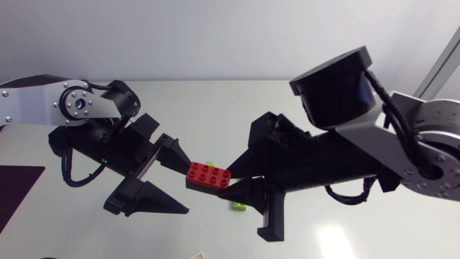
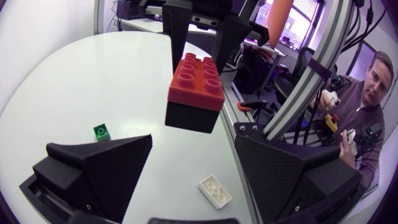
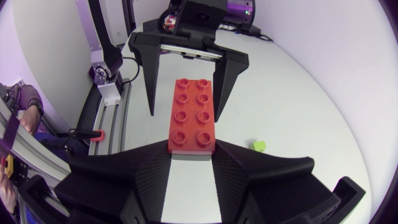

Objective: Disassemble duplo

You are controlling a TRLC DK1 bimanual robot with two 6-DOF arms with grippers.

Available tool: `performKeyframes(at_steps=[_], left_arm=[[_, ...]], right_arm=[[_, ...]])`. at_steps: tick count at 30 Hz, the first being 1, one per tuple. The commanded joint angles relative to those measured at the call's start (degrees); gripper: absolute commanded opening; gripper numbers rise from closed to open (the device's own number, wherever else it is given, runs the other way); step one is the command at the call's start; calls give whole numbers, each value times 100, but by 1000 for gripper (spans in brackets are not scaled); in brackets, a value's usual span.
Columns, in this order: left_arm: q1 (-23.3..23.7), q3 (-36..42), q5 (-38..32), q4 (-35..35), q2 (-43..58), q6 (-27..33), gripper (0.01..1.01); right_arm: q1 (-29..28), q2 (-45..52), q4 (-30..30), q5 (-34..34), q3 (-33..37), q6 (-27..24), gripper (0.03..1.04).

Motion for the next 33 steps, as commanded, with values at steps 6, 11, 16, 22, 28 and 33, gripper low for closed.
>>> performKeyframes(at_steps=[6,11,16,22,28,33], left_arm=[[-138,605,705,-166,150,20,895],[-147,790,1004,-17,352,-218,866],[-138,1045,1224,-8,642,-323,864],[-138,1449,1347,1,923,-508,849],[-200,1722,1382,10,1143,-595,803],[-217,1722,1382,1,1222,-595,751]], right_arm=[[-347,-16,271,-393,-42,398,175],[-575,-42,368,-622,-7,530,175],[-777,-86,482,-859,19,679,179],[-856,-113,588,-929,19,785,180],[-962,-139,684,-929,11,838,180],[-1023,-174,816,-929,-25,926,180]])
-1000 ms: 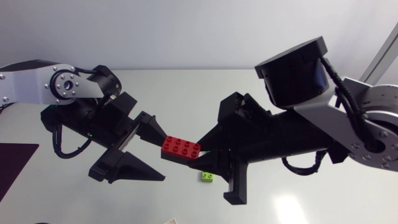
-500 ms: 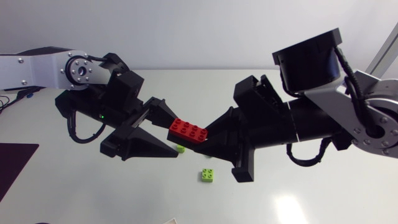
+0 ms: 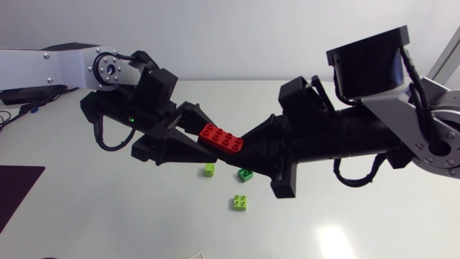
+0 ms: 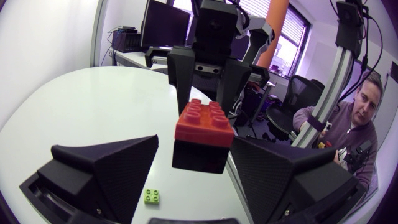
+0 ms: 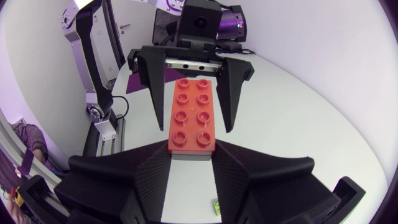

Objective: Disassemble duplo

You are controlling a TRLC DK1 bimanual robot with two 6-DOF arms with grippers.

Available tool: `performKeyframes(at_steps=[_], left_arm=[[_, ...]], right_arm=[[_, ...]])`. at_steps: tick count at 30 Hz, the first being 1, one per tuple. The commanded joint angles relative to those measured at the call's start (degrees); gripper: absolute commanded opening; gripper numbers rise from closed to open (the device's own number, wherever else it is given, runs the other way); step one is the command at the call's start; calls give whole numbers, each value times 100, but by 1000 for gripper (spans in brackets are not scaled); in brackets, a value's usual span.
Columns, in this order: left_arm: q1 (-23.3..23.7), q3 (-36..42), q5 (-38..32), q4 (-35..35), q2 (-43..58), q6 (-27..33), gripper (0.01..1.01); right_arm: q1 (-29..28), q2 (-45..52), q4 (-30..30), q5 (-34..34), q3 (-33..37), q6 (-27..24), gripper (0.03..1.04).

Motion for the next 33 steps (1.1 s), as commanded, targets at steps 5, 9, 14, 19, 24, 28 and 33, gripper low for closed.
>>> performKeyframes(at_steps=[5,9,14,19,24,28,33], left_arm=[[-10,124,145,-16,138,-71,751],[17,168,154,-16,138,-88,751],[17,168,180,-16,129,-97,749],[17,168,180,-16,85,-97,700],[-1,106,180,45,24,-88,631],[-10,71,171,80,-3,-88,449],[-54,1,162,124,-20,-88,298]], right_arm=[[-57,-56,176,-77,-33,176,182],[-57,-30,185,-112,-51,194,182],[-57,-3,220,-121,-130,202,182],[-57,41,229,-165,-183,211,182],[-49,93,220,-209,-200,211,182],[-49,102,220,-218,-227,220,182],[-57,85,220,-226,-235,246,185]])
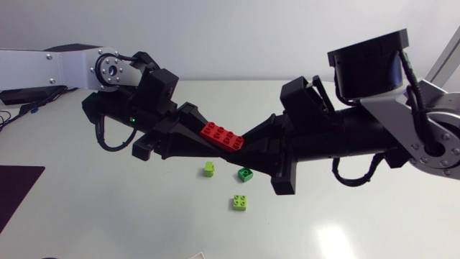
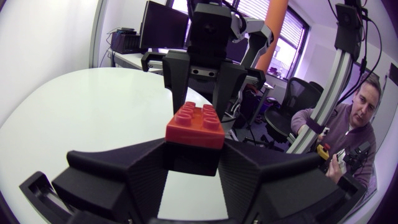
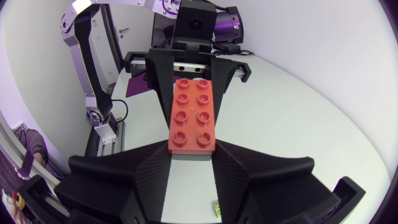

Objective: Disassemble duplo

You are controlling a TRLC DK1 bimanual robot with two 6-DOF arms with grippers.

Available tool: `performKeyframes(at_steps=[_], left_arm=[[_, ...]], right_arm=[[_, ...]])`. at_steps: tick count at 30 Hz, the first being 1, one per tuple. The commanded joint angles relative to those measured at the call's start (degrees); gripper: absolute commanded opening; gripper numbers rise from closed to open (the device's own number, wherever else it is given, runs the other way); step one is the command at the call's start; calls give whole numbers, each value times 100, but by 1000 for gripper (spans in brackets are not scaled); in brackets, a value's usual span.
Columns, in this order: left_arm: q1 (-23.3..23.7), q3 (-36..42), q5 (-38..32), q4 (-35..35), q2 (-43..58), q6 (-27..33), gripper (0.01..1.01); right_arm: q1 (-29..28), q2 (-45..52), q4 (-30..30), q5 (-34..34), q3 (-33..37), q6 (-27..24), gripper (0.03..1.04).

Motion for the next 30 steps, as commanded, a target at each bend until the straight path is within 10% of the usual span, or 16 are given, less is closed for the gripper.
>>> performKeyframes(at_steps=[1,5,10,13,30], left_arm=[[-47,-12,68,83,-58,-27,287],[-74,-30,24,100,-75,-27,282],[-74,-30,-72,135,-119,-27,275],[-65,-47,-107,153,-154,-27,275],[-135,-408,-881,214,-471,105,277]], right_arm=[[17,41,21,-104,-157,122,189],[-36,67,-32,-201,-157,131,225],[-97,50,-181,-447,-122,174,810],[-27,50,-207,-491,-130,148,987],[-115,41,-761,-491,344,-203,993]])
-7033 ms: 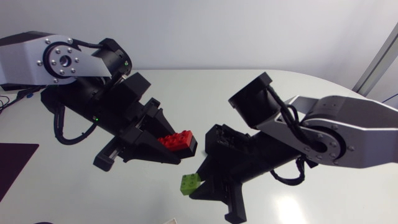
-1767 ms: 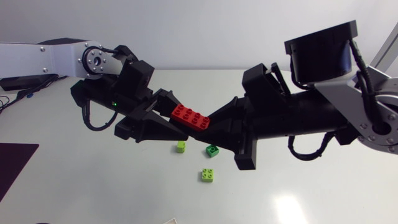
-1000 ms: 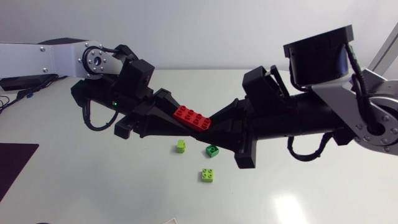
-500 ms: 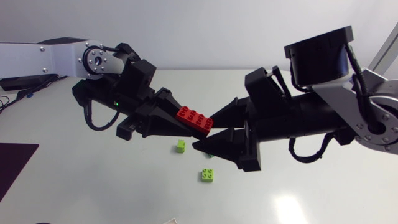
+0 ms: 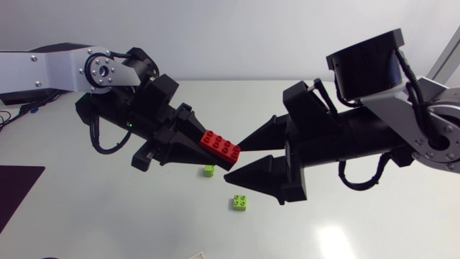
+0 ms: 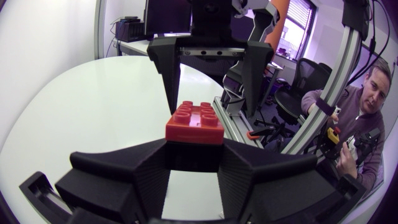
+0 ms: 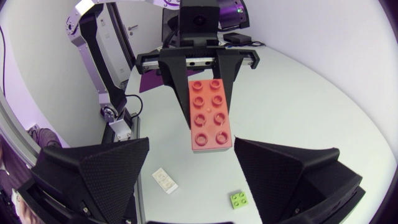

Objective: Disassemble duplo

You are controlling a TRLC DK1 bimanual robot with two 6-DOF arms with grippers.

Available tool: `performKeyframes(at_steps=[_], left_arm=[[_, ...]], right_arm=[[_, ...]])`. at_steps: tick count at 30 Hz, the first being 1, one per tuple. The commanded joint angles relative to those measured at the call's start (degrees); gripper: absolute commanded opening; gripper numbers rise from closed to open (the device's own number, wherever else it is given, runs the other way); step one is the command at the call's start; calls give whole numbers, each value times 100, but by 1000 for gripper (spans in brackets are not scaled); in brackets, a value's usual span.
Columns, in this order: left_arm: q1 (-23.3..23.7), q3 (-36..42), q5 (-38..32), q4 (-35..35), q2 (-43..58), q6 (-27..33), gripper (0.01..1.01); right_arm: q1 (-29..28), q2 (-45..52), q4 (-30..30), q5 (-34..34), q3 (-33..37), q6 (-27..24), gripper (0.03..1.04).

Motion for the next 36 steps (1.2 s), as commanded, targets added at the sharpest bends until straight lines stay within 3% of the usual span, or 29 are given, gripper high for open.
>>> performKeyframes(at_steps=[1,11,24,36], left_arm=[[-94,-198,-132,-2,-143,120,275],[-252,-198,-536,-28,-152,129,277],[-445,-286,-1221,-195,-152,392,277],[-419,-312,-1380,-186,-266,428,275]], right_arm=[[-21,58,-152,-6,235,-162,993],[867,480,-398,1040,411,-707,905],[964,647,-477,1418,595,-918,839],[1113,674,-336,1823,367,-936,467]])
